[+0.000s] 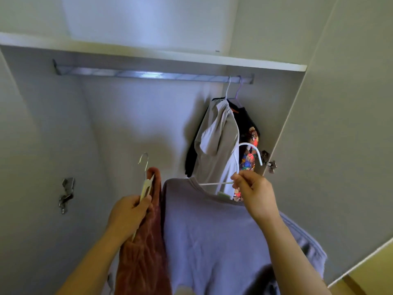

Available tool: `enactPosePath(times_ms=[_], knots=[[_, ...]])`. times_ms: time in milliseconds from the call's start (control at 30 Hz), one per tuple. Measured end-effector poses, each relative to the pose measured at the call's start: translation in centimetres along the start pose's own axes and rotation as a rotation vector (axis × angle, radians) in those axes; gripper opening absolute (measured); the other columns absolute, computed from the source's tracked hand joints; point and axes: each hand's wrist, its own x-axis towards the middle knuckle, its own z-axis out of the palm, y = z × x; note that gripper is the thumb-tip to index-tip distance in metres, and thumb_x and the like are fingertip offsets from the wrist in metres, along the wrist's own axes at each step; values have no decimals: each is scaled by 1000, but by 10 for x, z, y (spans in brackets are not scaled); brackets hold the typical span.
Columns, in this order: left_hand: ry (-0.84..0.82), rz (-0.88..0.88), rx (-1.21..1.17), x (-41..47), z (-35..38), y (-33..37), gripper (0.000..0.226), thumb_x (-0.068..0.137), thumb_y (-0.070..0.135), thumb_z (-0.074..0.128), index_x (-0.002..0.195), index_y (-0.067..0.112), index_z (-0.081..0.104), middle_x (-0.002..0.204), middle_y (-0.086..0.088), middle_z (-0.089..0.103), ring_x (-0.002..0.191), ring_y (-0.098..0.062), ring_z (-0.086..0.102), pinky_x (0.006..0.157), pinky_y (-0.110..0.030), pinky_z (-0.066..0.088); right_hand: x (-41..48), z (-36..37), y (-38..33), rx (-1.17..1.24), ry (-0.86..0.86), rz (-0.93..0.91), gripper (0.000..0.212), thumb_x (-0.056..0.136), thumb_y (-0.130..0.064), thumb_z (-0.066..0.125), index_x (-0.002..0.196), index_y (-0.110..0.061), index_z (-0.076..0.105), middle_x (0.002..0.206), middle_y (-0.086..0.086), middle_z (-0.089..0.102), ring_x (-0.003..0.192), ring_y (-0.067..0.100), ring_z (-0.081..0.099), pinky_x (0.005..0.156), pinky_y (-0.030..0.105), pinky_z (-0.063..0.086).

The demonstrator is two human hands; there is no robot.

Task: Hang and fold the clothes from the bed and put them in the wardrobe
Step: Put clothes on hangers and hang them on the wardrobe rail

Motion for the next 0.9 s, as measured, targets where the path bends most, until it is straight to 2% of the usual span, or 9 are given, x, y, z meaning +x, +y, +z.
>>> enactPosePath(times_ms=[133, 233, 333, 400, 467, 533, 633, 767, 900], knots=[[10, -7, -13, 20, 1, -7, 47, 96, 30, 55, 50, 17, 50, 41, 2, 47, 38, -9, 42, 48, -27, 33, 31, 27, 4, 10, -66, -16, 29, 97, -27, 57, 72, -15, 61, 52, -6, 52, 50, 12, 40, 55, 32, 36], [46, 0, 14, 45, -2, -11, 48, 96, 31, 54, 50, 21, 44, 40, 5, 41, 38, -8, 40, 47, -25, 30, 60, 49, -1, 21, -96, -47, 27, 97, -25, 56, 74, -13, 62, 65, 6, 62, 62, 27, 54, 61, 38, 45], [68, -6, 45, 66, -6, -21, 48, 96, 31, 54, 51, 21, 42, 42, 5, 38, 42, -13, 41, 49, -26, 31, 86, 75, -3, 32, -96, -58, 26, 97, -24, 58, 75, -10, 63, 70, 14, 63, 69, 32, 57, 65, 40, 47], [71, -26, 37, 78, -8, -29, 49, 96, 30, 55, 50, 23, 41, 41, 7, 36, 42, -14, 40, 50, -26, 31, 103, 92, -3, 36, -110, -52, 26, 96, -23, 58, 72, -13, 62, 67, 7, 64, 67, 27, 57, 65, 36, 47], [81, -57, 15, 90, -15, -33, 48, 96, 27, 55, 51, 21, 41, 45, 6, 37, 45, -17, 40, 53, -26, 31, 121, 109, -9, 45, -122, -64, 25, 96, -23, 59, 71, -19, 63, 60, -7, 61, 61, 12, 54, 60, 27, 42], [98, -90, 2, 101, -24, -35, 45, 97, 24, 55, 53, 16, 46, 50, -2, 41, 49, -20, 43, 55, -28, 32, 136, 129, -20, 47, -146, -105, 22, 97, -23, 57, 77, -20, 67, 59, -14, 59, 61, 3, 53, 58, 23, 39], [175, -117, 48, 104, -39, -40, 42, 98, 24, 54, 63, 2, 59, 54, -5, 47, 52, -20, 47, 53, -27, 32, 147, 158, -32, 98, -204, -163, 23, 98, -24, 56, 77, -23, 65, 69, -10, 63, 68, 6, 58, 62, 26, 42], [266, -159, 100, 103, -60, -40, 38, 97, 30, 52, 62, 19, 60, 52, 3, 51, 48, -12, 49, 51, -25, 31, 167, 193, -49, 175, -284, -228, 27, 98, -23, 54, 72, -28, 60, 68, -8, 62, 60, 6, 50, 58, 26, 36], [376, -248, 84, 101, -72, -40, 35, 96, 33, 54, 64, 22, 63, 47, 4, 55, 42, -6, 53, 49, -22, 36, 197, 224, -66, 219, -372, -310, 24, 98, -19, 53, 79, -20, 66, 74, -6, 65, 67, 7, 54, 60, 24, 39]])
